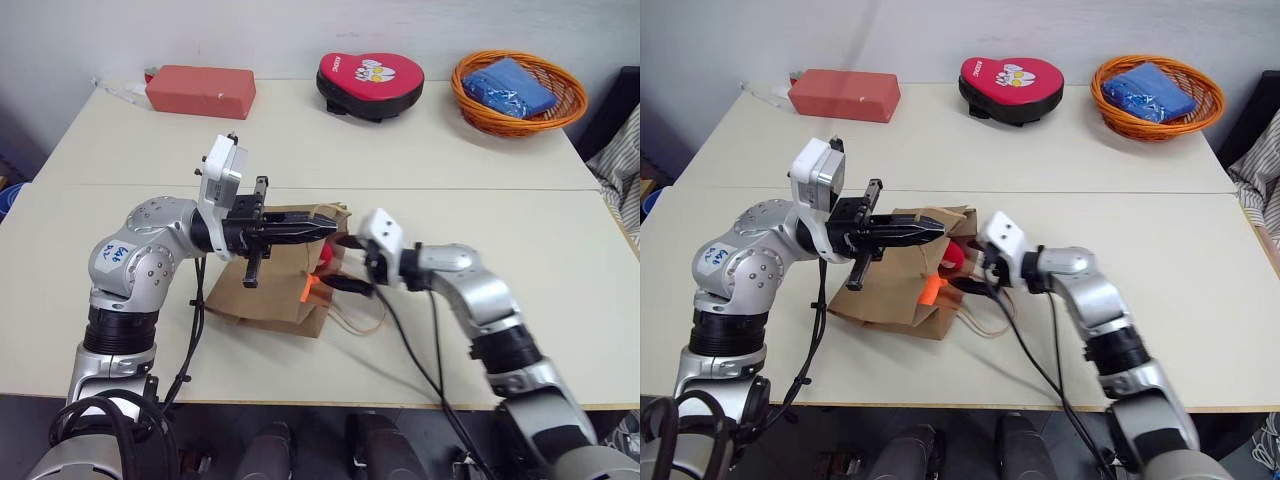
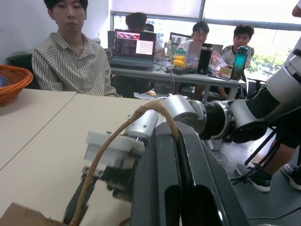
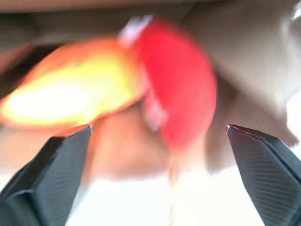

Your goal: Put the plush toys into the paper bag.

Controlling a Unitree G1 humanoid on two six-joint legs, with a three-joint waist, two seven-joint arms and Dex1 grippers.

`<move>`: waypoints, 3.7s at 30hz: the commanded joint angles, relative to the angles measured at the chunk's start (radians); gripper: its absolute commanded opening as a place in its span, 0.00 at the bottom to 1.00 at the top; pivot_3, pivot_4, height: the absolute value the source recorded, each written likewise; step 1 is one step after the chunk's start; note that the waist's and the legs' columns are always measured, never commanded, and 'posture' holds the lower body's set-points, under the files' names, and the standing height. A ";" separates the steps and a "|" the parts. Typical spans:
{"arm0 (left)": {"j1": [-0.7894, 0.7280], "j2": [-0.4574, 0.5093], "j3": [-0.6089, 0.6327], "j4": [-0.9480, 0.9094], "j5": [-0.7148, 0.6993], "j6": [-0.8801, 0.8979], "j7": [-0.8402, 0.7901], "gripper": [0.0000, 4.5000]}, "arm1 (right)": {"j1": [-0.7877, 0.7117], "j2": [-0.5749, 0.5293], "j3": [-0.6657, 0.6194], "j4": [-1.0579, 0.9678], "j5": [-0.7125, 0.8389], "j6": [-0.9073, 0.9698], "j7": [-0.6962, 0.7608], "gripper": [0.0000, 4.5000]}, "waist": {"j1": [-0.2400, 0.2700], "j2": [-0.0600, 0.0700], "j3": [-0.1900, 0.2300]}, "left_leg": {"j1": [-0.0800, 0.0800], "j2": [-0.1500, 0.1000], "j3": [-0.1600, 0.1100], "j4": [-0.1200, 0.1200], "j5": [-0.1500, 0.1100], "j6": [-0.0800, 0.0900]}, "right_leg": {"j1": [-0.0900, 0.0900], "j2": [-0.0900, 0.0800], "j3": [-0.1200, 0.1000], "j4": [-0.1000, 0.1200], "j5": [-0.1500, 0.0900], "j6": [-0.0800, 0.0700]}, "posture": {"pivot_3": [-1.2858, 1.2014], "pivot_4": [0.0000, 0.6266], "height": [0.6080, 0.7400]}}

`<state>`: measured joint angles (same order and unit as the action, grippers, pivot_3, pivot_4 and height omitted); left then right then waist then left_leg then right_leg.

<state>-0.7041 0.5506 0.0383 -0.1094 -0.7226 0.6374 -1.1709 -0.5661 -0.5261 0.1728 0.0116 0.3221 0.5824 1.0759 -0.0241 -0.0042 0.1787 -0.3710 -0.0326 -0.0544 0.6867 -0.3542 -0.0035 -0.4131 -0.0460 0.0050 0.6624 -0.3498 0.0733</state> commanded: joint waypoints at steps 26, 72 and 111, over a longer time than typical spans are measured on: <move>0.023 0.018 0.041 -0.090 -0.061 0.028 0.048 0.00 | 0.100 0.103 -0.309 -0.101 0.560 1.032 -0.422 1.00 | 0.013 -0.006 -0.004 | 0.003 0.001 0.000 -0.001 0.000 0.000 | 0.000 0.001 0.002 0.000 0.000 0.000 | 0.52 0.24 1.00; -0.065 -0.093 0.043 0.100 0.078 -0.238 0.140 0.04 | -0.154 -0.320 -0.400 -0.027 1.465 0.632 -0.929 0.05 | 0.028 -0.003 -0.002 | -0.004 0.001 0.001 -0.001 -0.001 0.004 | 0.000 -0.001 0.000 -0.003 0.001 0.002 | 0.52 0.24 1.00; 0.504 -0.142 -0.073 -0.550 0.101 0.015 0.741 1.00 | 0.363 -0.043 -0.039 -0.298 -0.042 -0.458 -0.175 0.01 | 0.048 -0.004 -0.003 | 0.003 0.000 0.002 -0.001 0.000 0.002 | 0.002 0.000 0.003 -0.004 0.001 0.002 | 0.52 0.24 1.00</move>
<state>-0.1842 0.4239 -0.0204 -0.6347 -0.6397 0.6674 -0.4526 -0.1864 -0.5770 0.1243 -0.2636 0.2876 0.1349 0.9107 0.0240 -0.0083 0.1761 -0.3680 -0.0327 -0.0526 0.6853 -0.3540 -0.0015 -0.4110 -0.0457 0.0076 0.6587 -0.3487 0.0748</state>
